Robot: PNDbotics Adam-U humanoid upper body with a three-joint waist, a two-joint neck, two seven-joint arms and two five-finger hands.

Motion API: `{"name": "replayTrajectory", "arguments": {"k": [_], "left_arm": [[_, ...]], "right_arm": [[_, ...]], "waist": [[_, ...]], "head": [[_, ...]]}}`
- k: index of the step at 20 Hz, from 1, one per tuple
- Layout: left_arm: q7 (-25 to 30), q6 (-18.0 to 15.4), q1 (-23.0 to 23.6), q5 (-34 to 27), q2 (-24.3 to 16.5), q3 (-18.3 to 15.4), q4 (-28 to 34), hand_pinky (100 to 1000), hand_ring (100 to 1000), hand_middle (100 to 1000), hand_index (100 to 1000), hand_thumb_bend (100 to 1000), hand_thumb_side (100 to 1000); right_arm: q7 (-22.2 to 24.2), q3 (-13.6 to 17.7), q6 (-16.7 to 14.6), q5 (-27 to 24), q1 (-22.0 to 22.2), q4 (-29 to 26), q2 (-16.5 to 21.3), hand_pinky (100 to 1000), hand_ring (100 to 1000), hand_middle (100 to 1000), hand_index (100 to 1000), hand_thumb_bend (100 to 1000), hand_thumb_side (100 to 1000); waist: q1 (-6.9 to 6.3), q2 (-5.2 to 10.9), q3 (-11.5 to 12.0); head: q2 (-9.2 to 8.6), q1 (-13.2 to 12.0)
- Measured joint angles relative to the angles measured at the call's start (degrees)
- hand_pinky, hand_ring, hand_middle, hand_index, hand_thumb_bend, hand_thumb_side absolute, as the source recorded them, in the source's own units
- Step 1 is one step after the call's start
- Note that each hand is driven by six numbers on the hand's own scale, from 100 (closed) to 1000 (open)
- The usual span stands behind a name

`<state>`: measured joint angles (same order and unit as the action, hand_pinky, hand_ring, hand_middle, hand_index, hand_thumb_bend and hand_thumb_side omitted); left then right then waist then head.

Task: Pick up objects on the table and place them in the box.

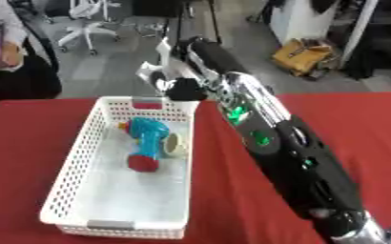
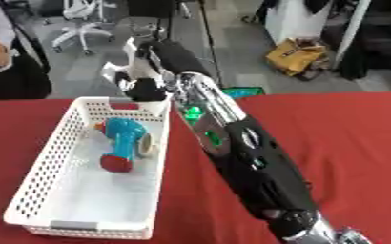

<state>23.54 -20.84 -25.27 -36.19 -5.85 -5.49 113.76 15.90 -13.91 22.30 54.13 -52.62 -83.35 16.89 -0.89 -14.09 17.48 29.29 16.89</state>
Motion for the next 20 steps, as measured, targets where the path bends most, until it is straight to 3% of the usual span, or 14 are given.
{"name": "replayTrajectory", "arguments": {"k": [12,16,17,18,19,20], "left_arm": [[-1.15,-0.07,-0.4,0.08,0.8,-0.02,0.0,946,899,922,959,100,953],[-1.16,-0.05,-0.43,0.22,0.81,-0.03,0.0,947,899,923,959,100,954],[-1.16,-0.05,-0.44,0.25,0.81,-0.04,0.0,947,899,923,959,100,954],[-1.16,-0.05,-0.44,0.26,0.81,-0.04,0.0,947,899,923,959,100,954],[-1.16,-0.05,-0.44,0.28,0.81,-0.05,0.0,948,900,923,959,100,955],[-1.16,-0.05,-0.44,0.31,0.81,-0.06,0.0,948,900,923,959,100,955]], "right_arm": [[1.36,-3.99,-3.1,2.66,2.2,3.48,-3.07,941,887,508,480,100,544],[2.4,-5.42,-4.84,3.86,2.75,4.47,-3.54,952,908,570,558,100,584],[2.74,-5.7,-5.27,4.0,2.88,4.68,-3.65,963,926,639,622,100,705],[3.14,-5.94,-5.79,4.04,3.02,4.83,-3.69,963,926,639,622,100,705],[3.56,-6.05,-6.29,4.05,3.14,4.95,-3.75,970,936,697,674,100,822],[3.97,-6.18,-6.81,4.04,3.2,5.03,-3.8,970,936,697,674,100,822]], "waist": [[-0.01,-0.4,0.68],[0.04,-0.48,0.68],[0.04,-0.56,0.69],[0.05,-0.63,0.68],[0.06,-0.69,0.68],[0.07,-0.72,0.68]], "head": [[-0.22,0.61],[-0.22,0.61],[-0.22,0.61],[-0.22,0.61],[-0.22,0.61],[-0.22,0.61]]}}
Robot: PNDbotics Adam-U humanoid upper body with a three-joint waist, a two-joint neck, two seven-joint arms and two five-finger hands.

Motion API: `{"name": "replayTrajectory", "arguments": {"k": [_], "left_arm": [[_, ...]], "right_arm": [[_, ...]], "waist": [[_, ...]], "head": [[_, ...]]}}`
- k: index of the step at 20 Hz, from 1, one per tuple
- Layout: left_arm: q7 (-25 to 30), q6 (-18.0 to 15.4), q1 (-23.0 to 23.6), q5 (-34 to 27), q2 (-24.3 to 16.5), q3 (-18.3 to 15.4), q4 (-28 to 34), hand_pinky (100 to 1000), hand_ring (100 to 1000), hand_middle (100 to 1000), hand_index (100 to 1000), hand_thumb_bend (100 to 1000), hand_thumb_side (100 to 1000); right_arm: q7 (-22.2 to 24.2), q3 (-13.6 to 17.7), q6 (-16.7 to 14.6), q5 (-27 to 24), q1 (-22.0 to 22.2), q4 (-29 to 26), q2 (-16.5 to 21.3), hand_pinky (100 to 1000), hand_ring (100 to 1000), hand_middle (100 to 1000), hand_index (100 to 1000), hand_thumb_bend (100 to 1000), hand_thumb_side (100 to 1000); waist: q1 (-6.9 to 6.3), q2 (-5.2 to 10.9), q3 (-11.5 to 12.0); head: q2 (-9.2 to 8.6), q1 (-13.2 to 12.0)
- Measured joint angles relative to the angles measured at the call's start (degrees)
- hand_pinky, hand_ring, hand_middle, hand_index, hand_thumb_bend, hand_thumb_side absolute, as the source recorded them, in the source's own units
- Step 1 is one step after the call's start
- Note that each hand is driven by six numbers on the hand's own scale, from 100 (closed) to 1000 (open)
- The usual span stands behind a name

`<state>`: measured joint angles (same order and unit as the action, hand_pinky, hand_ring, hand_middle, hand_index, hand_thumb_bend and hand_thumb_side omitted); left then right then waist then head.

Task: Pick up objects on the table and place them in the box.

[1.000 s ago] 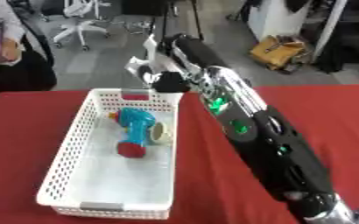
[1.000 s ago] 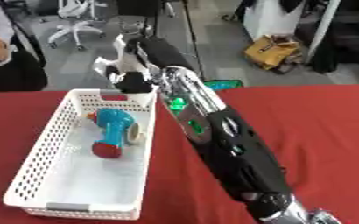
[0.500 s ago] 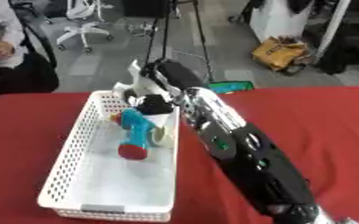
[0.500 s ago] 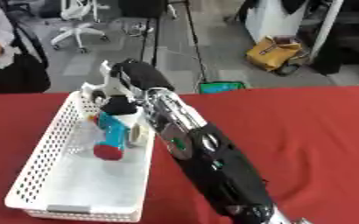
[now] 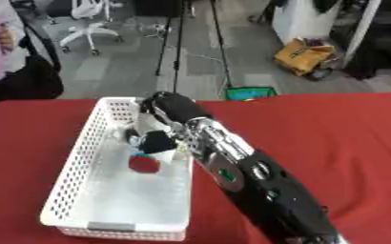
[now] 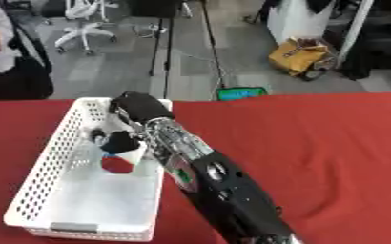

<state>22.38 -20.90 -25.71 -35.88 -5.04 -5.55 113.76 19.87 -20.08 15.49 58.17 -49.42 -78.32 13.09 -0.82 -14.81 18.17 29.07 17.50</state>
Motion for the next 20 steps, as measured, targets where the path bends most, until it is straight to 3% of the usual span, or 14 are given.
{"name": "replayTrajectory", "arguments": {"k": [1,2,3,6,7,13,20], "left_arm": [[0.0,0.0,0.0,0.05,0.0,-0.01,0.0,948,900,923,959,100,955],[0.0,0.0,0.0,0.1,0.0,-0.02,0.0,948,900,923,959,100,955],[0.0,0.0,0.0,0.12,0.0,-0.06,0.0,949,900,924,959,100,955],[-0.02,0.02,-0.05,0.14,0.0,-0.14,0.0,949,900,924,960,100,956],[-0.02,0.02,-0.06,0.14,0.01,-0.14,0.0,949,900,924,959,100,956],[-0.11,0.07,-0.09,0.14,0.01,-0.28,0.0,949,900,924,960,100,955],[-0.2,0.06,-0.24,0.15,0.01,-0.28,0.0,949,901,924,960,100,954]], "right_arm": [[0.39,-0.09,-0.51,-0.02,0.0,0.04,-0.06,975,943,738,715,100,879],[0.8,-0.1,-0.99,-0.08,0.0,0.04,-0.11,975,943,738,715,100,879],[1.15,-0.1,-1.43,-0.15,0.0,0.04,-0.14,991,966,838,829,141,990],[2.2,-0.12,-2.68,-0.54,0.0,0.03,-0.19,996,972,862,856,181,1000],[2.54,-0.12,-3.02,-0.72,0.0,0.01,-0.2,999,977,880,870,236,1000],[3.68,-0.07,-4.02,-1.84,-0.06,-0.79,-0.18,999,979,885,876,260,1000],[4.38,-0.03,-4.28,-2.83,-0.53,-1.75,0.31,1000,995,917,916,414,983]], "waist": [[0.01,-0.01,0.0],[0.04,-0.01,-0.01],[0.08,-0.01,-0.01],[0.2,-0.05,-0.04],[0.23,-0.05,-0.05],[0.28,-0.05,-0.1],[0.26,-0.05,-0.11]], "head": [[0.0,0.0],[0.0,0.0],[0.0,-0.01],[0.0,-0.01],[0.0,-0.01],[0.0,-0.02],[0.0,-0.11]]}}
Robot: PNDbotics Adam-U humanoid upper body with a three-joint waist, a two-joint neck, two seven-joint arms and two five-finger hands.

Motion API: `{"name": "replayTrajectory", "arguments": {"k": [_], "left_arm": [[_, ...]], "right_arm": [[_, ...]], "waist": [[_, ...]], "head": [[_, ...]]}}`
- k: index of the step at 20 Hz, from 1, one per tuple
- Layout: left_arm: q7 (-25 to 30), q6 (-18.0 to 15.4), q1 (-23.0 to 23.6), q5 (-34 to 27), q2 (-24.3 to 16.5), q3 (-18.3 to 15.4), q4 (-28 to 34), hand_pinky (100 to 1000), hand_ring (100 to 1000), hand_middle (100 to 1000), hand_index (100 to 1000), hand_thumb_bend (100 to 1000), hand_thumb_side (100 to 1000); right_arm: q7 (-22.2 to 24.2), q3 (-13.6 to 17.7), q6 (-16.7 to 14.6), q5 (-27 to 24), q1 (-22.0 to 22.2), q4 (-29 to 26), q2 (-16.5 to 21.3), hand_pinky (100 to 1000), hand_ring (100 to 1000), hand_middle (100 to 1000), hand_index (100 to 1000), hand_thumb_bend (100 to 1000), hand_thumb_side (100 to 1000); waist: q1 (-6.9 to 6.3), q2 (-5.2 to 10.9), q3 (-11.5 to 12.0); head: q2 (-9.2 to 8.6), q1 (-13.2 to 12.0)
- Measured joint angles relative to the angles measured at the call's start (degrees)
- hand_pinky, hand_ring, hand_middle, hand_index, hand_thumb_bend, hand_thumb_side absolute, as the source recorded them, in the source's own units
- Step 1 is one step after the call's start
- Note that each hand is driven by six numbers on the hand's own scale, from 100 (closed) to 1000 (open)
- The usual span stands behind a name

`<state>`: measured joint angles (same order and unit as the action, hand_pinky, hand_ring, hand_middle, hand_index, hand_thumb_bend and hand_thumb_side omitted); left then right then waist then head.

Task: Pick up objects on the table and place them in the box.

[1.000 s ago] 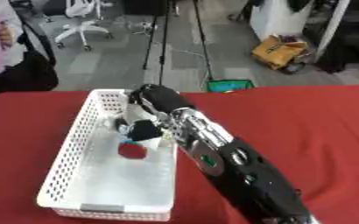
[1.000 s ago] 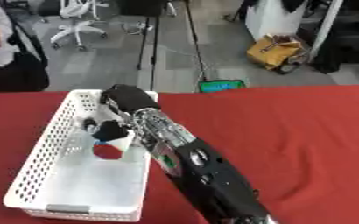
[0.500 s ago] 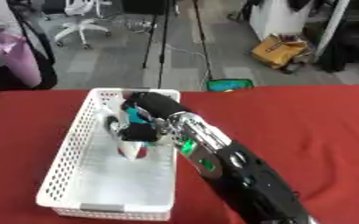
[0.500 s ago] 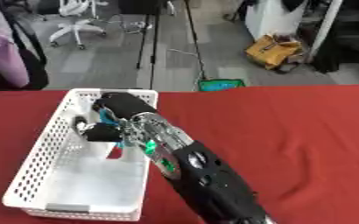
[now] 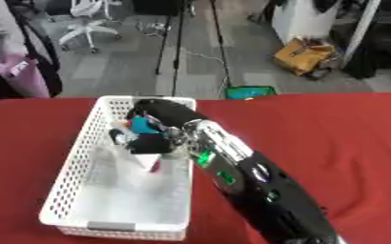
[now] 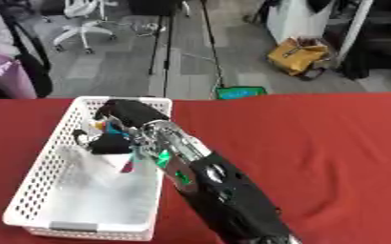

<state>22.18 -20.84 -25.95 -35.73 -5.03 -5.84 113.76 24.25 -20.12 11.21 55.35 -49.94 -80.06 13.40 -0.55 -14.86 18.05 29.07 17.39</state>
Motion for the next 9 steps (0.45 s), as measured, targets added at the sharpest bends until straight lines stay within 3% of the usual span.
{"name": "replayTrajectory", "arguments": {"k": [5,8,9], "left_arm": [[-0.06,-0.06,0.0,0.02,0.0,-0.01,0.0,949,900,924,959,100,954],[-0.12,-0.12,-0.03,0.03,0.0,-0.02,0.0,946,899,923,957,100,952],[-0.2,-0.18,-0.09,0.03,0.0,-0.03,0.0,946,899,923,957,100,952]], "right_arm": [[0.49,0.27,-0.12,0.0,-0.16,-0.41,0.07,1000,994,915,906,379,988],[-0.17,0.97,0.28,-0.18,-0.52,-1.55,0.66,984,968,884,871,182,1000],[-1.09,1.51,0.74,-0.58,-0.52,-2.51,0.97,984,968,884,871,182,1000]], "waist": [[-0.04,-0.03,-0.31],[-0.1,-0.03,-0.68],[-0.11,-0.03,-1.03]], "head": [[0.0,-0.05],[0.0,-0.3],[0.01,-0.49]]}}
